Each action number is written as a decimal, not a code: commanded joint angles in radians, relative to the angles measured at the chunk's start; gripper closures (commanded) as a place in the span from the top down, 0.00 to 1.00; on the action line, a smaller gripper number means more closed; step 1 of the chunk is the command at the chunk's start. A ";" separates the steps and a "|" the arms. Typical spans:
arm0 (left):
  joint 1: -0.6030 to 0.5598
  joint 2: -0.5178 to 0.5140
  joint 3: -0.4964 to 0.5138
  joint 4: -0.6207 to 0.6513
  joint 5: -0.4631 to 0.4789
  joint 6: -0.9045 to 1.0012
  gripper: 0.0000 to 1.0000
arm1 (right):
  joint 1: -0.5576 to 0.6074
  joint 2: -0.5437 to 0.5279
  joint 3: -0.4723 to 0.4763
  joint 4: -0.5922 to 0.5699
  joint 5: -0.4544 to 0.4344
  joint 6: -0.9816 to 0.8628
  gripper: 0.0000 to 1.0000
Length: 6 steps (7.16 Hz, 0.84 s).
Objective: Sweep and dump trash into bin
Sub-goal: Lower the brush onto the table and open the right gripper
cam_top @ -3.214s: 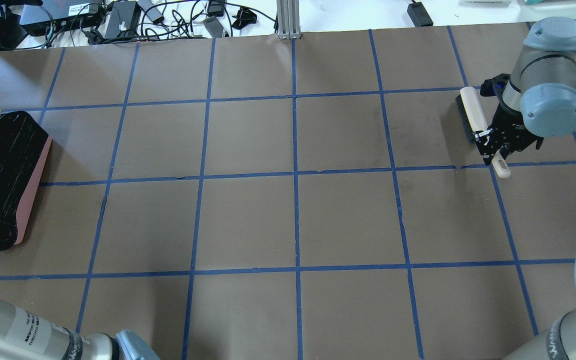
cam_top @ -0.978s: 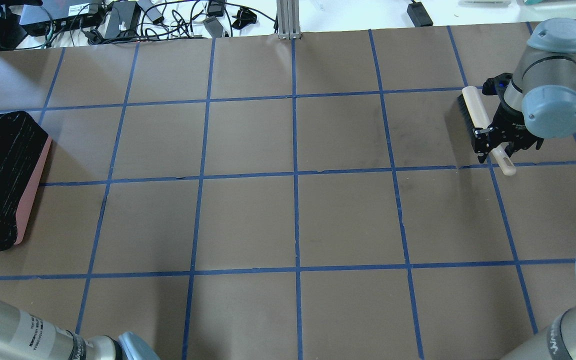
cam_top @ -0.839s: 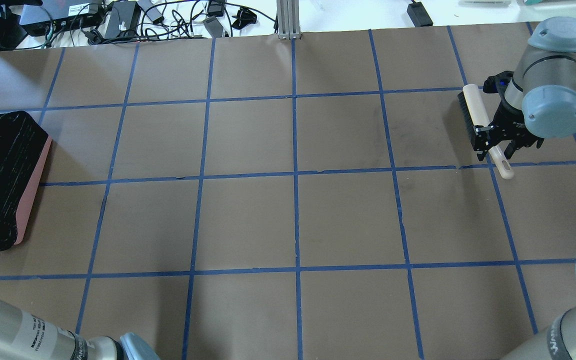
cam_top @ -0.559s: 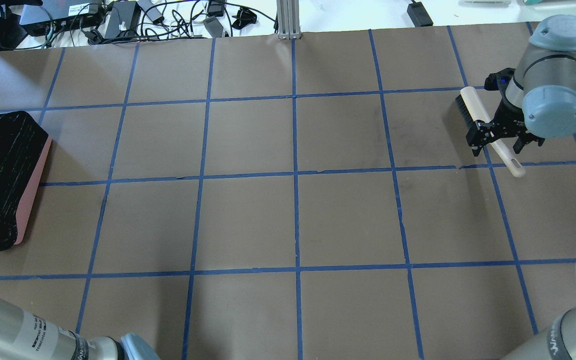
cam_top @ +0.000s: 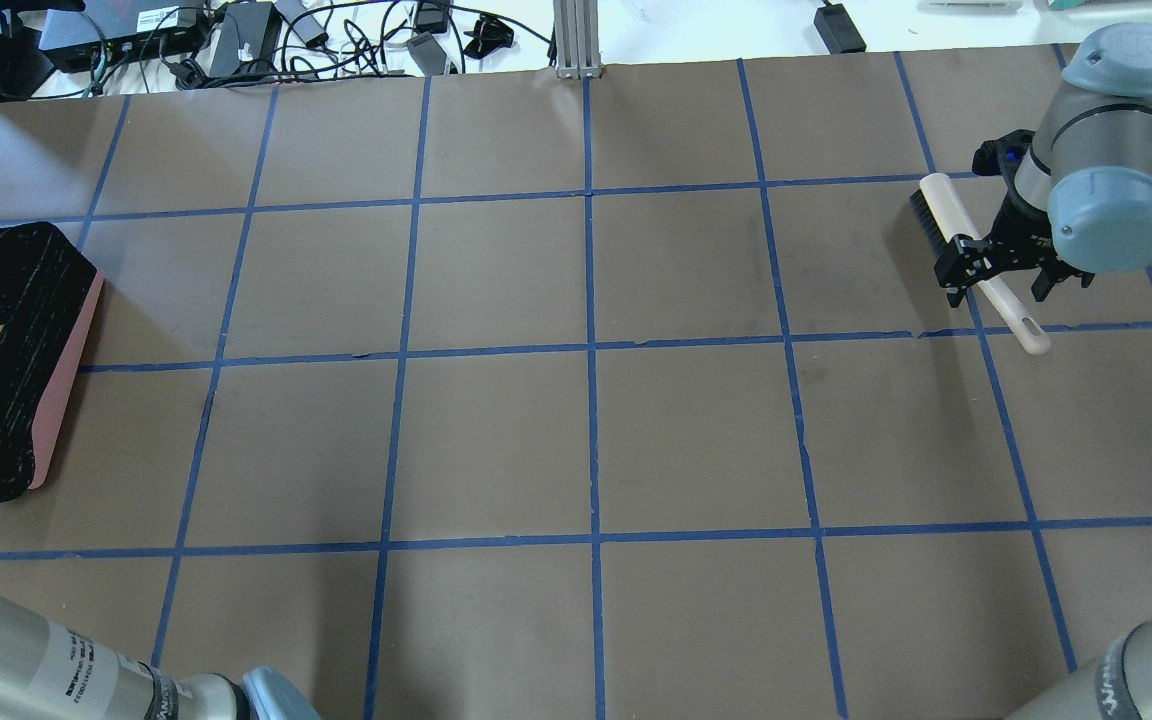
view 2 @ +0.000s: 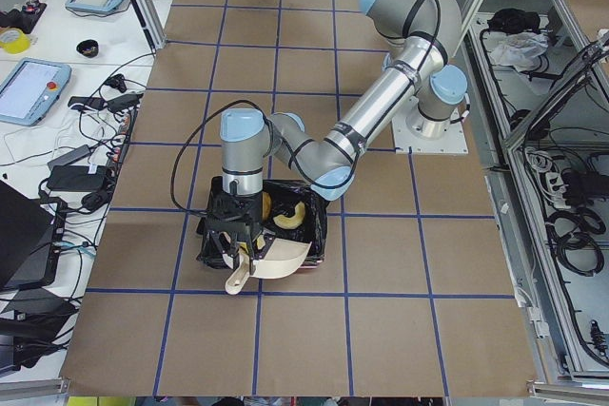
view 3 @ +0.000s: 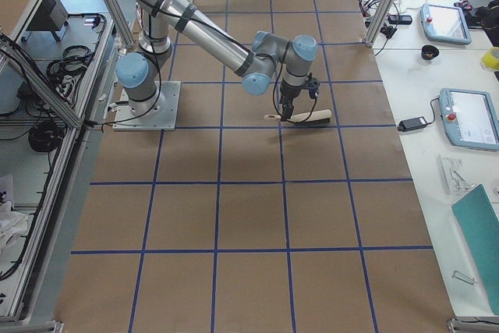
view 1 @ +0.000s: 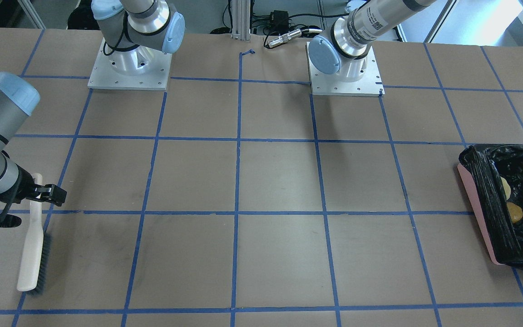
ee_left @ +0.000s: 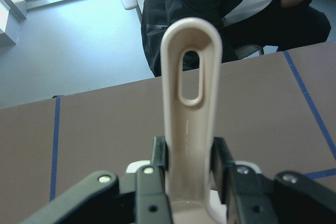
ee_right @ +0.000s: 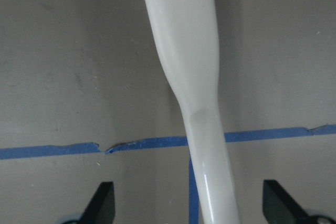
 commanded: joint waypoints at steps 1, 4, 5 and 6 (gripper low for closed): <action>-0.034 0.026 -0.029 0.008 0.034 -0.001 0.00 | 0.000 -0.042 -0.007 0.005 0.003 0.002 1.00; -0.054 0.035 -0.019 0.049 0.064 0.002 0.00 | 0.023 -0.104 -0.127 0.183 0.018 0.046 1.00; -0.075 0.038 -0.023 0.077 0.064 0.002 0.00 | 0.043 -0.144 -0.140 0.214 0.054 0.054 1.00; -0.083 0.040 -0.037 0.079 0.064 0.002 0.00 | 0.078 -0.173 -0.140 0.222 0.058 0.077 1.00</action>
